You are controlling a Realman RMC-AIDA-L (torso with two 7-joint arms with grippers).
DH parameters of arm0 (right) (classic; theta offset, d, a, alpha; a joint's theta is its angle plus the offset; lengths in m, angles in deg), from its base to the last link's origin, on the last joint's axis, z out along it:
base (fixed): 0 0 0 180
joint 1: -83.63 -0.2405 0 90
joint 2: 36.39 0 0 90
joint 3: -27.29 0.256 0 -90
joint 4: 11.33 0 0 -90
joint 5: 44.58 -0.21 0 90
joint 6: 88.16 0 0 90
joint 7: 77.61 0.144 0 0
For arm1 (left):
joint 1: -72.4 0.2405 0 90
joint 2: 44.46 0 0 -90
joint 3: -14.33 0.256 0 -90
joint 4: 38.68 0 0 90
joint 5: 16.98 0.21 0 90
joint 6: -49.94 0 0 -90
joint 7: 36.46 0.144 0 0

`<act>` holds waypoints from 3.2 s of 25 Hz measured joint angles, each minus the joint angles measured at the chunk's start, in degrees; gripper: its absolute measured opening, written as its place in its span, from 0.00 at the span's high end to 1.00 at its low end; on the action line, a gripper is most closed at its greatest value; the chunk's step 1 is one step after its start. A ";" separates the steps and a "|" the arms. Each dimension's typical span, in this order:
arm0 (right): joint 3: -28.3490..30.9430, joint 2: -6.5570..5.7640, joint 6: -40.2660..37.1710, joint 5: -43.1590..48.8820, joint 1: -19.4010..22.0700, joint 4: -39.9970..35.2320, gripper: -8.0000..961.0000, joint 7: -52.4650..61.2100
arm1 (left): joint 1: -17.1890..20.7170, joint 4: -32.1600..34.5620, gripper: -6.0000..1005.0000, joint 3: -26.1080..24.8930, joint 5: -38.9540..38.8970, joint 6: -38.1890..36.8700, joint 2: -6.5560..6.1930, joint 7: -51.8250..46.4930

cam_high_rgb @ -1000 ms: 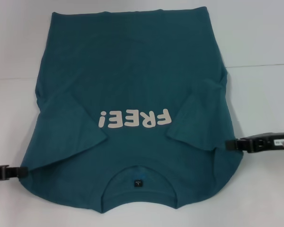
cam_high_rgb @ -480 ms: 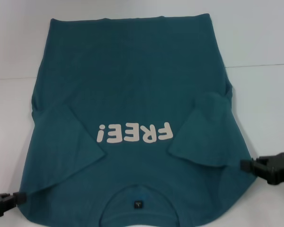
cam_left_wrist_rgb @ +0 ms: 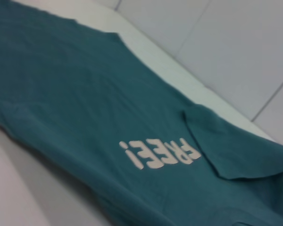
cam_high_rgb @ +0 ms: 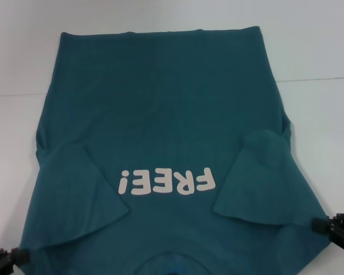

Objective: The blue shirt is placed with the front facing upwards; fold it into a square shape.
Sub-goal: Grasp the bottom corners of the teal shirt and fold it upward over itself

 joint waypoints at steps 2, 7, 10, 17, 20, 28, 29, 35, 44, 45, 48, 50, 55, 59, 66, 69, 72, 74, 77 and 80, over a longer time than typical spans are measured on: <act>1.11 -0.20 -0.57 0.10 0.61 0.82 0.95 -2.13 | 0.64 -0.43 0.98 -0.42 0.00 -1.69 -0.08 2.06; 1.94 -0.10 -2.31 0.18 2.59 1.28 0.95 -6.80 | 2.65 -0.53 0.98 -0.93 0.00 -3.92 0.36 6.33; 2.30 0.11 -2.85 0.26 3.23 1.42 0.95 -8.65 | 3.63 -0.92 0.98 -1.06 0.00 -5.67 0.48 8.80; 2.66 0.23 -5.60 0.29 5.54 2.94 0.95 -13.57 | 5.38 -1.21 0.98 -1.67 0.52 -8.58 0.77 11.92; 3.18 0.23 -6.63 0.06 5.90 3.40 0.95 -14.65 | 5.40 -1.22 0.98 -1.67 0.49 -8.57 0.87 12.09; 5.63 0.11 -7.99 0.32 6.00 3.53 0.95 -14.87 | 4.44 -2.58 0.98 -1.56 0.45 -8.32 0.73 12.17; 5.72 0.11 -7.96 0.32 6.01 3.53 0.95 -14.90 | 4.32 -2.60 0.98 -1.69 0.19 -8.29 0.73 12.19; 6.49 0.27 -7.77 -0.03 4.93 3.53 0.95 -14.74 | 2.65 -2.65 0.98 -1.80 -0.59 -7.25 1.44 12.13; 9.12 0.34 -4.39 0.14 1.64 4.76 0.95 -12.92 | 0.55 -5.82 0.98 -6.43 -0.65 -1.94 1.36 11.32; 9.16 0.34 -3.36 0.17 1.26 5.21 0.95 -12.59 | 0.38 -5.82 0.98 -6.99 -0.65 -1.25 1.36 10.99; 9.19 0.31 -0.95 0.08 0.44 6.27 0.95 -12.20 | -0.27 -5.84 0.98 -8.57 -0.65 1.68 1.58 9.61; 9.19 0.30 0.71 0.02 -0.24 6.89 0.95 -12.06 | -0.87 -6.06 0.98 -9.22 -0.66 3.73 1.80 9.07; 10.00 0.30 3.60 -0.07 -1.66 7.54 0.95 -11.13 | -2.38 -7.42 0.98 -10.10 -0.75 7.79 2.28 9.28; 12.06 0.36 5.39 -0.14 -3.08 8.37 0.95 -11.08 | -3.57 -8.01 0.98 -10.10 -0.92 11.34 2.78 9.34; 12.95 0.37 9.30 -0.92 -5.18 10.38 0.95 -11.67 | -5.42 -8.65 0.98 -10.11 -3.64 14.88 3.37 10.60; 12.95 0.36 9.84 -1.12 -5.90 10.83 0.95 -11.71 | -5.80 -8.65 0.98 -10.10 -4.60 15.42 3.50 10.97; 12.95 0.31 9.87 -1.22 -6.29 11.02 0.95 -11.72 | -6.12 -8.64 0.98 -10.10 -5.26 15.92 3.50 11.43; 12.95 0.30 9.89 -1.35 -6.39 11.01 0.95 -11.73 | -6.15 -8.63 0.98 -10.11 -5.73 15.98 3.50 11.98; 12.95 0.29 9.88 -1.75 -6.49 11.01 0.95 -11.74 | -6.17 -8.62 0.98 -10.10 -6.72 16.11 3.64 12.74; 12.95 0.28 9.89 -2.78 -6.51 11.01 0.95 -11.78 | -5.95 -8.66 0.98 -10.10 -8.56 16.76 3.85 13.41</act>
